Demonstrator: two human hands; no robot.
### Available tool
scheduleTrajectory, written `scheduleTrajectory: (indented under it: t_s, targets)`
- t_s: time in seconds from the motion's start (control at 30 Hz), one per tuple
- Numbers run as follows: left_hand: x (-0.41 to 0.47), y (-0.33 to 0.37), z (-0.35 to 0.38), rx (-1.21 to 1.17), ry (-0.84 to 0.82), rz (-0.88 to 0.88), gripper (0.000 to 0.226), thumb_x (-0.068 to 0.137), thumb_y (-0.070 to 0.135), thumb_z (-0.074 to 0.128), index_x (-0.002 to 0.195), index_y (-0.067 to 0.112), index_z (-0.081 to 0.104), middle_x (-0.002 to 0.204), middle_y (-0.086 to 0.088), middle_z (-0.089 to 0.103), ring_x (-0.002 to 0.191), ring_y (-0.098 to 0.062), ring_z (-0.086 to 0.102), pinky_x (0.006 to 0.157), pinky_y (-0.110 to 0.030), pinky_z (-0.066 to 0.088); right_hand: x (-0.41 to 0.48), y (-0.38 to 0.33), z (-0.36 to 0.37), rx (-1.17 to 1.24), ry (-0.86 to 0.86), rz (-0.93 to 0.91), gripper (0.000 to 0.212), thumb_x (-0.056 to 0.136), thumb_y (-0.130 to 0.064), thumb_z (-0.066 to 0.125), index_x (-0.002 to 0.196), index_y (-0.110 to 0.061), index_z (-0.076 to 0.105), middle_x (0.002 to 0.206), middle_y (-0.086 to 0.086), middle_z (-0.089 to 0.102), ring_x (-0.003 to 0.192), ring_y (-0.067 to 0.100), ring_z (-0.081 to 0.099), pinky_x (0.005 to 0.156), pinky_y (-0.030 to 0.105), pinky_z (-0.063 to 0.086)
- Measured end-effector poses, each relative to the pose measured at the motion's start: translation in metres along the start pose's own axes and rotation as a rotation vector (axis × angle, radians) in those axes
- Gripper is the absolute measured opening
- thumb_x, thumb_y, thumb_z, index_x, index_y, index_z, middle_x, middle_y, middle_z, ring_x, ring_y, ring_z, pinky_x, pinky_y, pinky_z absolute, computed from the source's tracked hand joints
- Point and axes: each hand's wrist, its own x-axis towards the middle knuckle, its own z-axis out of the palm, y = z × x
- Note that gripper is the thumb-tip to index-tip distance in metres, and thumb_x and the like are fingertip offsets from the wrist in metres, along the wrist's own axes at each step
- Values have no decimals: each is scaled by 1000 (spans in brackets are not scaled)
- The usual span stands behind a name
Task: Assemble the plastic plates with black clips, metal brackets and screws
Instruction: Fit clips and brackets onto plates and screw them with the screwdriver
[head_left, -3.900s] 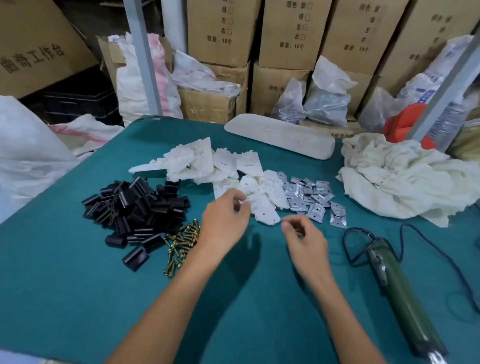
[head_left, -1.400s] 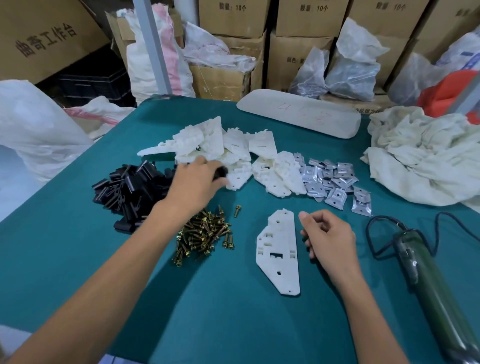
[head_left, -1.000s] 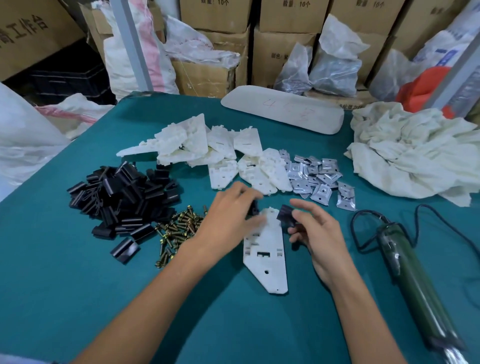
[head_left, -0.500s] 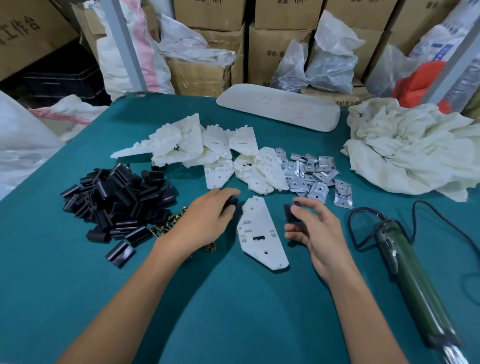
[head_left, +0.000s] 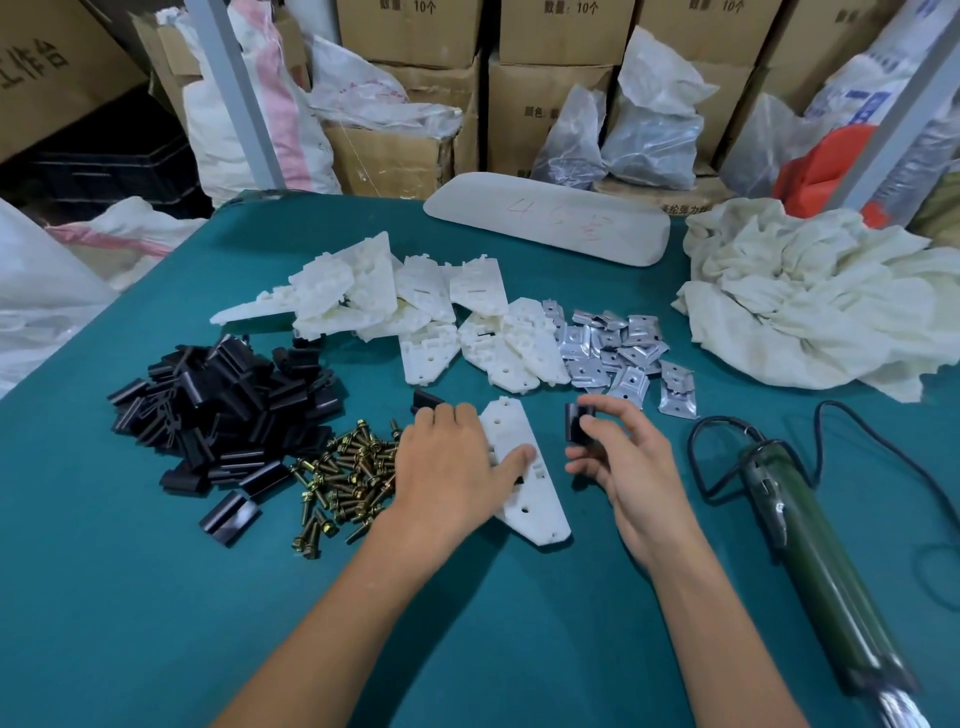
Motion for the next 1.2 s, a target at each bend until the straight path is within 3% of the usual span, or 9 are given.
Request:
scheduleTrajectory:
  t_s: [0.1,0.23,0.37,0.47,0.6,0.8,0.93,1.0,1.2]
  targets:
    - [6,4,2,-356,-107,-29,49,83,65,62,104,24,46,103,7,47,103,-18,41,80,-30,35,1,1,-1,38,22,8,19,100,-3,57,110,-11,72,86,7,70,65,17,66,61,26,58]
    - [2,1,7,-913,-167,-45,35,87,44,69,92,33,36,87,9,40,64,1,42,54,-16,34,2,1,-1,55,42,23,21,102,-5,54,112,-12,71,83,4,69,65,18,67,58,27,57]
    - [-10,0,17,-1362,-247,-46,33,92,30,70,112,32,44,96,-6,64,72,-6,66,62,-18,51,0,2,2,-9,32,4,25,102,-6,53,110,-18,73,93,7,74,71,15,68,57,26,55]
    - [-12,-1,21,-1396,-223,11,47,89,32,69,127,42,44,106,-5,73,91,-19,73,77,-34,60,-2,3,4,-56,8,-8,28,102,-6,52,110,-22,73,94,8,77,74,16,68,59,25,55]
    - [-11,-5,21,-1392,-236,123,47,98,23,63,137,38,41,116,9,71,104,-14,70,80,-26,56,-4,4,7,-81,-56,10,29,102,-3,48,113,-20,70,88,8,78,70,17,70,61,25,57]
    - [-11,-3,21,-1321,-251,194,47,99,26,61,140,33,39,116,-1,71,103,-20,70,82,-35,59,-6,4,8,-105,-83,-1,30,102,-2,46,111,-16,71,92,6,80,78,17,75,63,25,59]
    - [-14,-4,23,-1208,-251,207,50,99,37,59,143,41,36,123,15,66,111,-8,65,92,-32,56,-5,7,8,-89,-34,-15,25,102,-4,51,108,-14,73,91,4,80,77,15,75,64,21,57]
    - [-14,-4,23,-1174,-258,200,53,97,43,58,144,43,33,123,17,66,110,-12,65,97,-42,54,-5,9,8,-105,-17,-36,20,102,-7,55,107,-15,73,89,3,79,77,14,75,65,21,57]
    - [-14,-2,24,-1201,-253,180,54,97,43,59,143,40,30,114,20,69,104,-7,69,95,-45,55,-7,10,10,-235,46,-154,18,97,-19,68,99,-35,75,85,10,76,75,17,70,76,40,61]
